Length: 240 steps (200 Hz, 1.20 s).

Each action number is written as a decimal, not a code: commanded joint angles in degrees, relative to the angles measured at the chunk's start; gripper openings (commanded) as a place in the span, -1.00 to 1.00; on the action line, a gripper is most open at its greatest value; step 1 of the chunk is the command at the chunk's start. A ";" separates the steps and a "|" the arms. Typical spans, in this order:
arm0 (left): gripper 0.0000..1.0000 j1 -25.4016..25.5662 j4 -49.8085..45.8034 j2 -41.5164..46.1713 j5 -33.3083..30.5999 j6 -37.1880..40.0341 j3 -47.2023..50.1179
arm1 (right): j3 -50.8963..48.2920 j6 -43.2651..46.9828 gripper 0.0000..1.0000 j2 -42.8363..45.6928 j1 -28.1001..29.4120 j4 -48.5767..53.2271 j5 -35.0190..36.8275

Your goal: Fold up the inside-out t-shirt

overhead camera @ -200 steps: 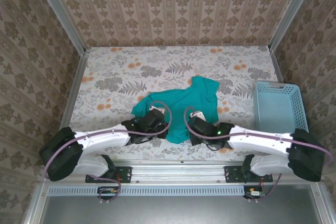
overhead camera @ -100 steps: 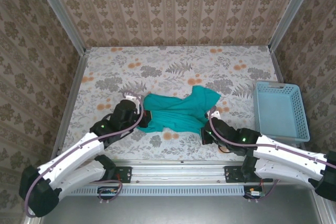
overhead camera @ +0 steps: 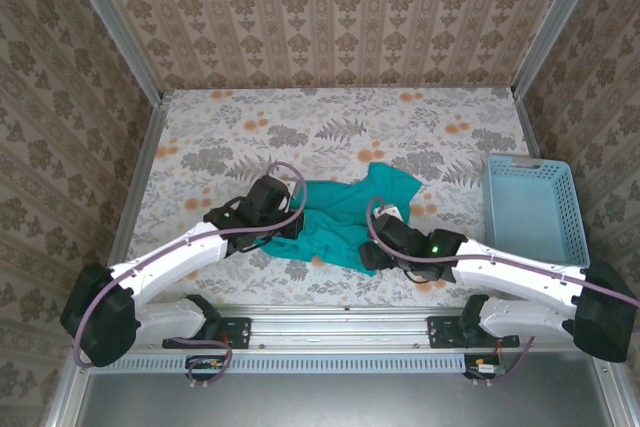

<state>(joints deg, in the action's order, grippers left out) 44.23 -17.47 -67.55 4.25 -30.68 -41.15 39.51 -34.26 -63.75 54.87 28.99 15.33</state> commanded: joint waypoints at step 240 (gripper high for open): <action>0.29 17.66 3.71 10.63 -18.34 5.92 4.48 | 0.31 1.98 -1.00 -3.03 -4.25 -21.73 -13.45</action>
<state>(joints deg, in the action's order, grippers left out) 57.06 -17.91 -60.42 -10.66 -26.11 -41.80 40.32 -30.48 -66.98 51.72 11.25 5.61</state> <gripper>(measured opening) 0.603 0.064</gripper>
